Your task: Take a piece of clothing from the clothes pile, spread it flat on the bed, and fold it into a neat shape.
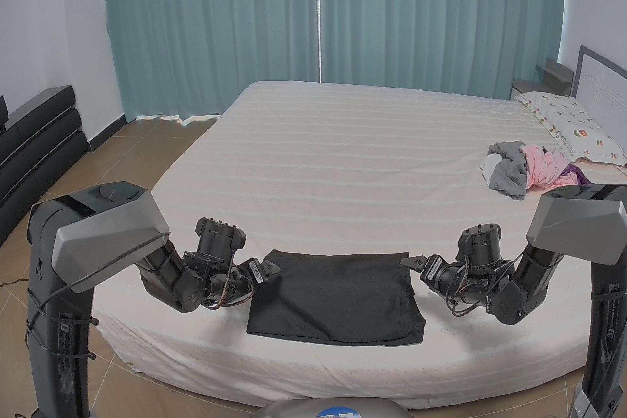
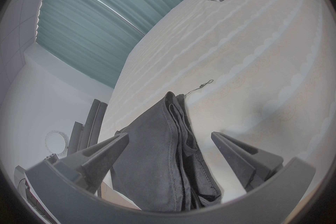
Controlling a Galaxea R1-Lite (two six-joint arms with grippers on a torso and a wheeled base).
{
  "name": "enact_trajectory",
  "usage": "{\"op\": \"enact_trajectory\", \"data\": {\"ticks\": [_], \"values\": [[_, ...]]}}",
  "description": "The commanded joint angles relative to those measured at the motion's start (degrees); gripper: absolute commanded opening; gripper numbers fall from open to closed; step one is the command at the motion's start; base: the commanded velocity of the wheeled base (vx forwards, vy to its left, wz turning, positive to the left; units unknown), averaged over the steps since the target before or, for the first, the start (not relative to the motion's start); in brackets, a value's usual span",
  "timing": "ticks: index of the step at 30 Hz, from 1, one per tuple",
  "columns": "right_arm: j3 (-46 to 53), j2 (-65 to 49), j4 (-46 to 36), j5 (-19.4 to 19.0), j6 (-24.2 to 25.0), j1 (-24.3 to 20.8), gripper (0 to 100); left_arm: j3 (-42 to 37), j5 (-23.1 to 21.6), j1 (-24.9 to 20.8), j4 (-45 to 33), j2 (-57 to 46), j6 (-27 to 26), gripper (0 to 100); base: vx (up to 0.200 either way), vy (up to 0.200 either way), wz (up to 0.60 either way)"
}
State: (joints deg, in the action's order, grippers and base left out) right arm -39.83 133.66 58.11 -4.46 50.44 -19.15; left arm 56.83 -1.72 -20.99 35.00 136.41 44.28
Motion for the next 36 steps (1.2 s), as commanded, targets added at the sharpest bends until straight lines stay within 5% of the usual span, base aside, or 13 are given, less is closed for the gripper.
{"op": "enact_trajectory", "data": {"ticks": [1,12,14,19,24,30,36], "values": [[0.54,-0.33,0.25,-0.02,0.09,-0.10,100,-0.32,0.05,0.16,-0.02,-0.53,1.34,100,0.000,0.000,0.00],[4.41,-7.36,0.77,1.21,1.32,0.96,100,-6.12,-1.18,4.12,0.07,-13.45,11.09,100,0.000,0.000,0.00],[8.10,-15.18,1.30,2.18,1.32,3.07,100,-9.46,-1.18,4.47,0.24,-21.28,15.31,100,0.000,0.000,0.00],[13.37,-28.19,1.21,3.14,1.15,5.35,100,-13.41,0.40,5.88,0.07,-33.67,15.05,100,0.000,0.000,0.00],[19.00,-43.04,0.42,3.93,-2.46,8.60,100,-18.42,7.70,6.14,0.16,-45.36,11.18,100,0.000,0.000,0.00],[24.71,-54.47,0.51,3.93,-13.09,14.14,100,-24.31,11.12,6.49,0.07,-57.14,5.82,100,0.000,0.000,0.00],[32.36,-68.62,0.42,1.83,-24.60,19.85,100,-31.87,16.66,6.40,-0.37,-73.13,-5.78,100,0.000,0.000,0.00]]}}
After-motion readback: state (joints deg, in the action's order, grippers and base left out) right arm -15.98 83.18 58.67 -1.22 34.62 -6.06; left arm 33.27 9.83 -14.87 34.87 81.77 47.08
